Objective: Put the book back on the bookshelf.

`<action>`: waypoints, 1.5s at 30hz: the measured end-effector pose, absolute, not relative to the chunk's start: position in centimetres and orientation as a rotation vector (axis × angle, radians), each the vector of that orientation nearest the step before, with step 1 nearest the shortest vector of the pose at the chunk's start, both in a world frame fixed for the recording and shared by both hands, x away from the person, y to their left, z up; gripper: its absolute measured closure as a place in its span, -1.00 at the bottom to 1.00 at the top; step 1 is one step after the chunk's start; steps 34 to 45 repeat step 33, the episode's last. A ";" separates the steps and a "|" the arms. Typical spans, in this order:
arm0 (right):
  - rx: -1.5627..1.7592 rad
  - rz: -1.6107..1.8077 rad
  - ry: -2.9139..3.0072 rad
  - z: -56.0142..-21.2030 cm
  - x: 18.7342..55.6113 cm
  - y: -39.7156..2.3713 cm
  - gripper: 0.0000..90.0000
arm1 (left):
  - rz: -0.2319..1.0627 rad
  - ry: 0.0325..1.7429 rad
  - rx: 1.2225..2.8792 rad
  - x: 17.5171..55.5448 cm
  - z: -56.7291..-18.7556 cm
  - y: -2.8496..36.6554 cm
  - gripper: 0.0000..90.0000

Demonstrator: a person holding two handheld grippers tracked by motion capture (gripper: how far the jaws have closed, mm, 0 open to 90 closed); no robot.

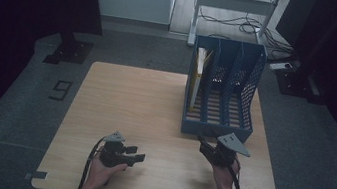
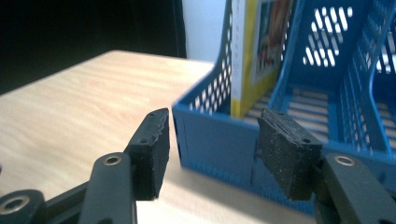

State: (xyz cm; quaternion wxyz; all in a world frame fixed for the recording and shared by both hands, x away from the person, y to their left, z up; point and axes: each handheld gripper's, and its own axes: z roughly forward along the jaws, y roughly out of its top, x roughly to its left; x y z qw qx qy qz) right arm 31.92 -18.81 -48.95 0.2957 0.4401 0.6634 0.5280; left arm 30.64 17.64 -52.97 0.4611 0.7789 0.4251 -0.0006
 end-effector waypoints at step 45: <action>1.286 1.325 1.902 -54.0 29.9 -21.0 -0.09 | -0.008 1.062 1.930 30.9 -53.4 17.7 -0.05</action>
